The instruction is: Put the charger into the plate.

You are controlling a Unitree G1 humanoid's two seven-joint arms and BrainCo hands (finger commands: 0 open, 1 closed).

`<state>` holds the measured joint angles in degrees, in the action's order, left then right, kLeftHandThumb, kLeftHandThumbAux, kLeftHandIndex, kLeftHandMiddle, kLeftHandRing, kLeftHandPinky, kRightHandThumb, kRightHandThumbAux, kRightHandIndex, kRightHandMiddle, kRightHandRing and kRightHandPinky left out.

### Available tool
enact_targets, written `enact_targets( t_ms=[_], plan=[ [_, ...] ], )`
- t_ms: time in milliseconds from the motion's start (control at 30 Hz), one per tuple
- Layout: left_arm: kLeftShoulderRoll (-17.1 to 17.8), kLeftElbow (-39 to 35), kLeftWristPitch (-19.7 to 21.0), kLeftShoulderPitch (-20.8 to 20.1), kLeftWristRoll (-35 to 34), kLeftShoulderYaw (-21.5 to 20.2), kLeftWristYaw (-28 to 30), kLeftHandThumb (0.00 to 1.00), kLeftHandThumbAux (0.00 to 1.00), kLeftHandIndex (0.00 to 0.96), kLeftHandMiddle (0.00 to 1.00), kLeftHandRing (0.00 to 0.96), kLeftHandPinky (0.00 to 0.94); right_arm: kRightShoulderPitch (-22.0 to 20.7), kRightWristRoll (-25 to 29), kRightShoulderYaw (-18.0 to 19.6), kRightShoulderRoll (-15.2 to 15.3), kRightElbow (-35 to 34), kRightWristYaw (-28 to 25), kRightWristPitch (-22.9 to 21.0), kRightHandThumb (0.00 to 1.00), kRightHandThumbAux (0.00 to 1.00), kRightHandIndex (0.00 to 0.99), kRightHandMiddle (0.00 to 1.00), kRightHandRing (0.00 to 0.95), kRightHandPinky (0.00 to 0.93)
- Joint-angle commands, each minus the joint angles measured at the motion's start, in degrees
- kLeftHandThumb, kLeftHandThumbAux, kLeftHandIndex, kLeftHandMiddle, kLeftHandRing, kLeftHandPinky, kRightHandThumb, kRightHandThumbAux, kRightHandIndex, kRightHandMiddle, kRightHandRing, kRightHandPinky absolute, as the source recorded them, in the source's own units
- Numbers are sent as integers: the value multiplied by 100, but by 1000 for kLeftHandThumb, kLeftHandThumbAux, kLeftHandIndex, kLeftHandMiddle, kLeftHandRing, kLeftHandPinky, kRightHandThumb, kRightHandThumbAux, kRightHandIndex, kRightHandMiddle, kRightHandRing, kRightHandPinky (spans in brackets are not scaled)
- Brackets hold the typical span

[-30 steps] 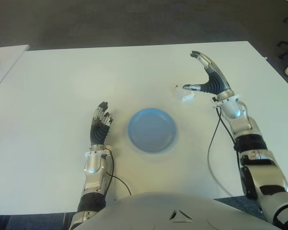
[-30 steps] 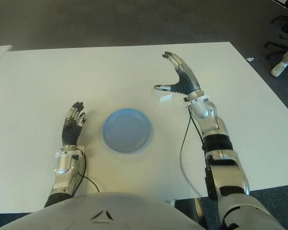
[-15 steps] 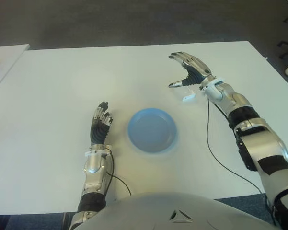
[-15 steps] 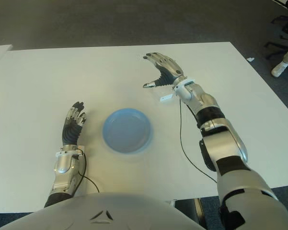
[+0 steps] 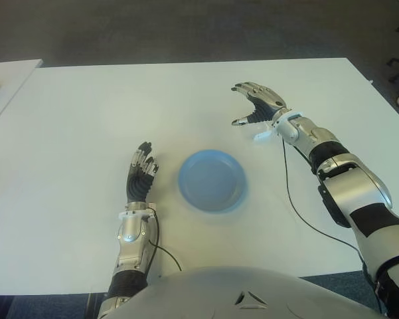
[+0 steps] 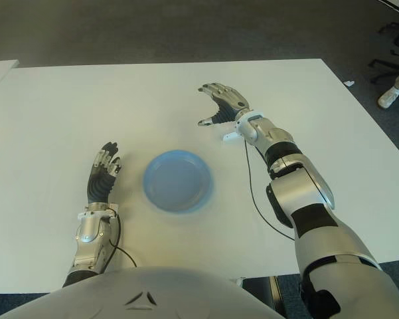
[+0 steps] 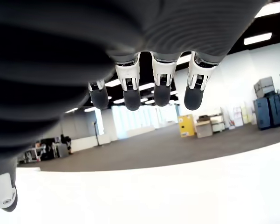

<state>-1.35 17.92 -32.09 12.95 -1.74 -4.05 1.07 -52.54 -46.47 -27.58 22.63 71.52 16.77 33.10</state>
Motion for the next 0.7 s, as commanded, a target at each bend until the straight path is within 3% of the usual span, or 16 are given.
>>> enact_targets(
  t_ms=[33, 400, 700],
  plan=[
    [-19, 16, 131, 180, 98, 46, -61, 169, 658, 119, 122, 99, 111, -106, 86, -74, -109, 187, -114, -128, 437, 492, 48, 11, 14, 62],
    [-47, -214, 191, 378, 110, 68, -60, 162, 653, 121, 117, 95, 108, -150, 330, 13, -88, 444, -404, -399, 482, 453, 30, 19, 44, 92],
    [-50, -297, 139, 504, 16, 44, 0, 194, 636, 134, 125, 97, 107, -114, 535, 121, 14, 504, -512, -657, 438, 448, 10, 24, 35, 64]
  ],
)
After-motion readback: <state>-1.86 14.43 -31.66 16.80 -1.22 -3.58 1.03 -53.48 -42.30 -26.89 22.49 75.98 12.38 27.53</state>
